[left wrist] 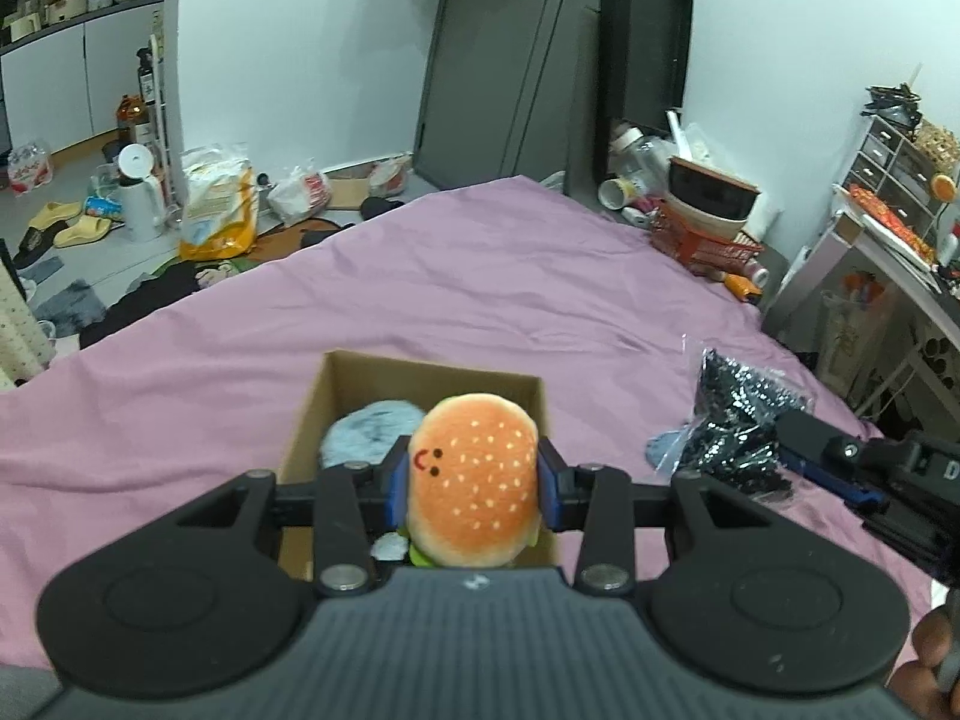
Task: Organize soft objects
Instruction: 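Carry burger and pouch to the box and open both tools inside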
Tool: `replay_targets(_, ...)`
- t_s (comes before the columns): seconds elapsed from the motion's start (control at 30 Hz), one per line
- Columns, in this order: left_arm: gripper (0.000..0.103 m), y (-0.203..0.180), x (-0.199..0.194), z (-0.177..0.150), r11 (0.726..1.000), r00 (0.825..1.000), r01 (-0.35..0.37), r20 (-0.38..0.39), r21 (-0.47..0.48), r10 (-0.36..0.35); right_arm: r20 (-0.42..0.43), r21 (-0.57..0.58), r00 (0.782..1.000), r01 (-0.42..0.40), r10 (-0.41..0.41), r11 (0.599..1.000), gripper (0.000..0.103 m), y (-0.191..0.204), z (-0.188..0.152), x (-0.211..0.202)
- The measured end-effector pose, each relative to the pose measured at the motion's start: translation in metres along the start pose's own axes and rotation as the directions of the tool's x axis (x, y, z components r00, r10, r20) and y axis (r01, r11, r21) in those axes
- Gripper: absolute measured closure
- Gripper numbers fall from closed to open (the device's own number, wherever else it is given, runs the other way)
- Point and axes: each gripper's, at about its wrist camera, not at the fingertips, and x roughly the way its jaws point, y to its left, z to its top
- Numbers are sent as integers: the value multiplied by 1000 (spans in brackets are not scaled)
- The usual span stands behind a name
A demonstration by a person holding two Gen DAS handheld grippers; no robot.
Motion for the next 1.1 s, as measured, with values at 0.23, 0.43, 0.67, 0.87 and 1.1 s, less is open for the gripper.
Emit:
replay_targets(0.23, 63, 25, 14, -5, 999, 999, -11, -47, -49, 8, -40, -48, 999, -15, 13, 999, 88, 20, -13, 11)
replay_targets(0.43, 63, 46, 32, -14, 994, 994, -40, -104, -99, 30, -76, -87, 997, -17, 11, 996, 88, 39, -25, 22)
replay_targets(0.67, 63, 57, 48, -20, 993, 989, -62, -143, -103, 47, -119, -119, 993, -13, -1, 993, 88, 51, -37, 34)
replay_targets(0.87, 63, 60, 61, -26, 991, 982, -82, -179, -106, 62, -141, -135, 990, -5, -14, 991, 88, 57, -43, 41)
replay_targets(1.1, 59, 64, 65, -23, 985, 975, -107, -206, -135, 77, -150, -148, 988, 4, -26, 989, 88, 57, -46, 44)
